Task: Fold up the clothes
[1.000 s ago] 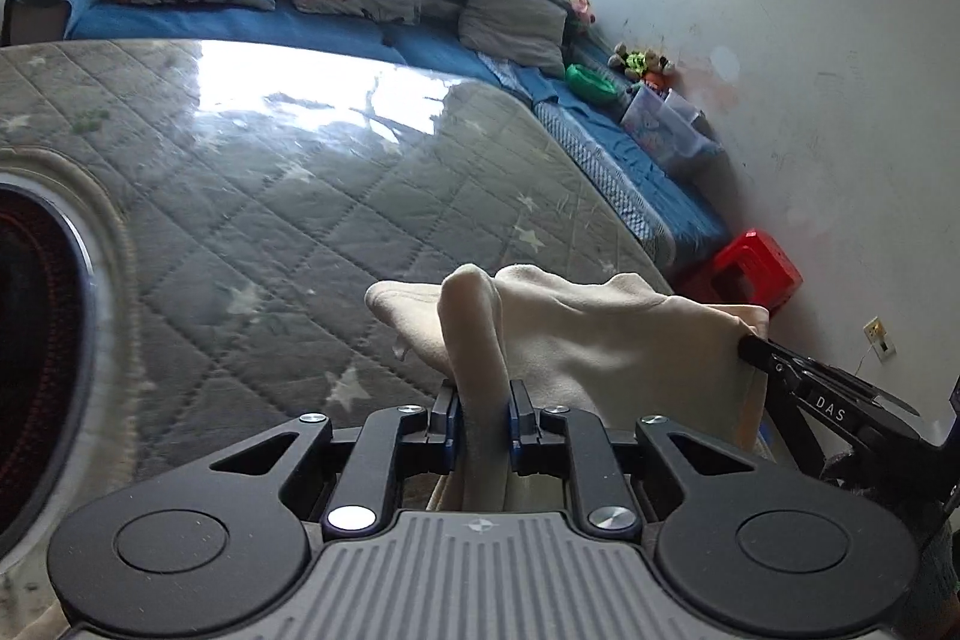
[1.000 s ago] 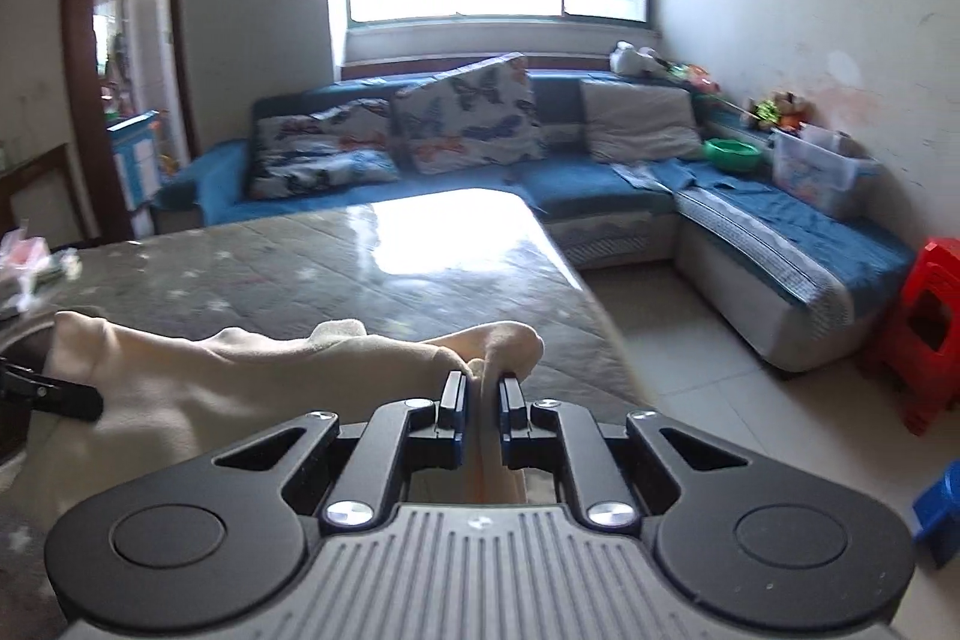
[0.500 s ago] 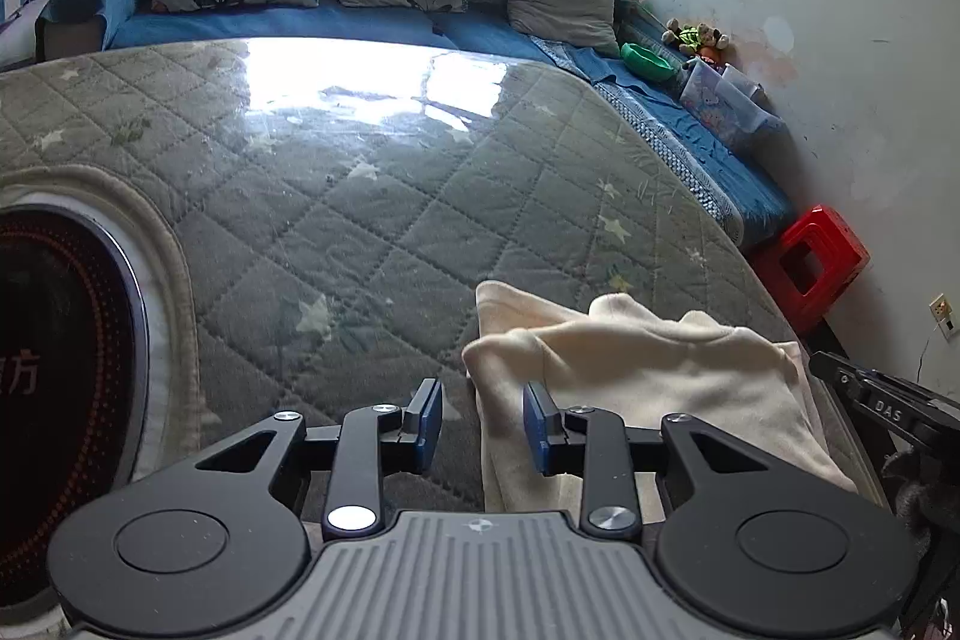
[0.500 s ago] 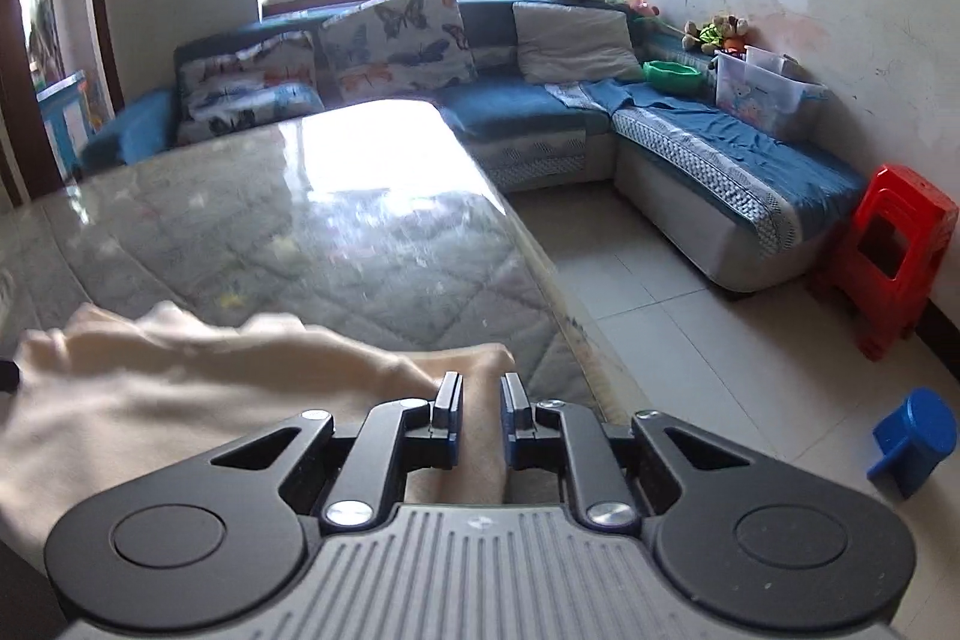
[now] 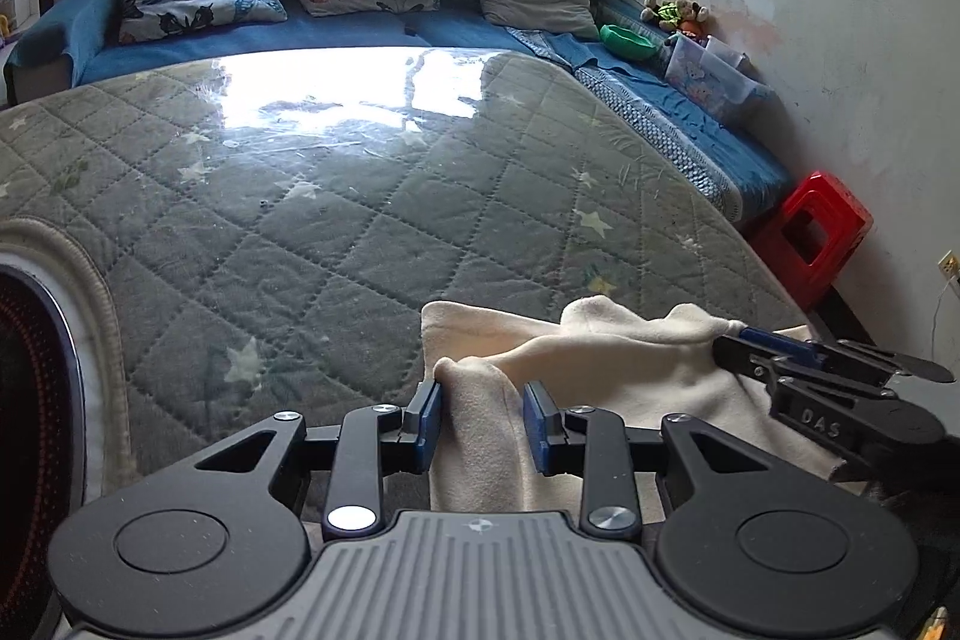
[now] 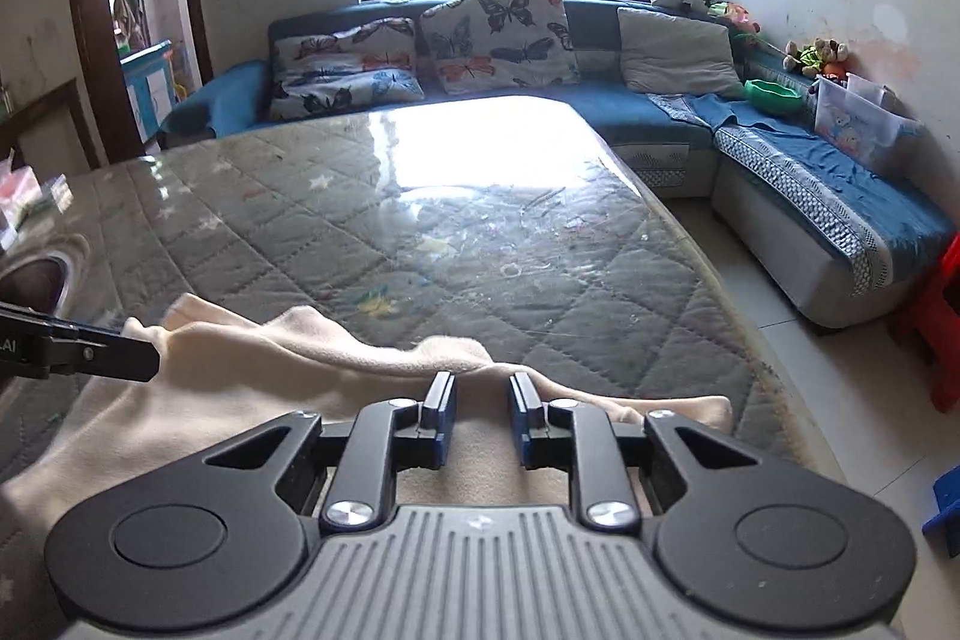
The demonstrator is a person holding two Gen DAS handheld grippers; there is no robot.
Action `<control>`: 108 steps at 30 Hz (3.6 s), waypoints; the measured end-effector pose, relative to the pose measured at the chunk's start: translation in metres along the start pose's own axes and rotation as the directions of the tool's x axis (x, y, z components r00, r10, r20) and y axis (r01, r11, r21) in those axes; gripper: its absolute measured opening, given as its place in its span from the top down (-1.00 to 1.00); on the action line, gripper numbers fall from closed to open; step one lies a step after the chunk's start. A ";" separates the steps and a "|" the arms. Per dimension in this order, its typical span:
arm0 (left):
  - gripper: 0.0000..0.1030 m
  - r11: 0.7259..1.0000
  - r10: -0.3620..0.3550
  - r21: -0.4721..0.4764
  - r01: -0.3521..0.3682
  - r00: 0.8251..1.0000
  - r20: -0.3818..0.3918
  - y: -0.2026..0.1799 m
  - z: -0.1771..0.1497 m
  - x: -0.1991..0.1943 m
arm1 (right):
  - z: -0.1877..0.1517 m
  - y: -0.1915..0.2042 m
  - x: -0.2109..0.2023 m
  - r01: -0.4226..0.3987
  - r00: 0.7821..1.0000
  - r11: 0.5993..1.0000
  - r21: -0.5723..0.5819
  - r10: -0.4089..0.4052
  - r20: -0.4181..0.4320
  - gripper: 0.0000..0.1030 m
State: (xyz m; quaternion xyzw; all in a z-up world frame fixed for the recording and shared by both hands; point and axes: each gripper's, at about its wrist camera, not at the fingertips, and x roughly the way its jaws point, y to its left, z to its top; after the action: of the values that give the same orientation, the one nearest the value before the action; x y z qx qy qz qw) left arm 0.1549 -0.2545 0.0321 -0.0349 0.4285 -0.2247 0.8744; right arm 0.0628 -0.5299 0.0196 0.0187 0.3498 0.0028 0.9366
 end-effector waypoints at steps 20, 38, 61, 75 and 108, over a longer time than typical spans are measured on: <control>0.16 0.990 0.003 0.138 -0.011 0.998 0.059 -0.020 -0.055 -0.051 | -0.049 0.033 -0.086 -0.076 0.997 0.992 -0.101 0.078 0.025 0.45; 0.12 0.985 0.030 0.167 -0.042 0.997 0.074 -0.025 -0.078 -0.058 | -0.058 0.066 -0.096 -0.098 0.992 0.981 -0.169 0.111 0.068 0.44; -0.19 0.992 0.053 0.110 -0.059 0.997 0.055 -0.011 -0.088 -0.070 | -0.070 0.086 -0.099 -0.114 0.991 0.973 -0.202 0.127 0.050 0.15; -0.51 0.991 0.100 0.089 -0.104 0.994 0.044 0.000 -0.110 -0.089 | -0.084 0.082 -0.108 -0.106 0.994 0.988 -0.114 0.109 0.025 -0.19; -1.00 0.984 0.146 0.093 -0.155 0.985 0.096 -0.004 -0.147 -0.126 | -0.113 0.076 -0.125 -0.054 0.999 0.999 0.004 0.054 0.004 -0.90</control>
State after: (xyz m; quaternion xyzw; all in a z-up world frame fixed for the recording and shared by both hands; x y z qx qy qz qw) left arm -0.0262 -0.1859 0.0327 0.0317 0.3788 -0.1776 0.9077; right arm -0.1049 -0.4526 0.0190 0.0301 0.3472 0.0271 0.9369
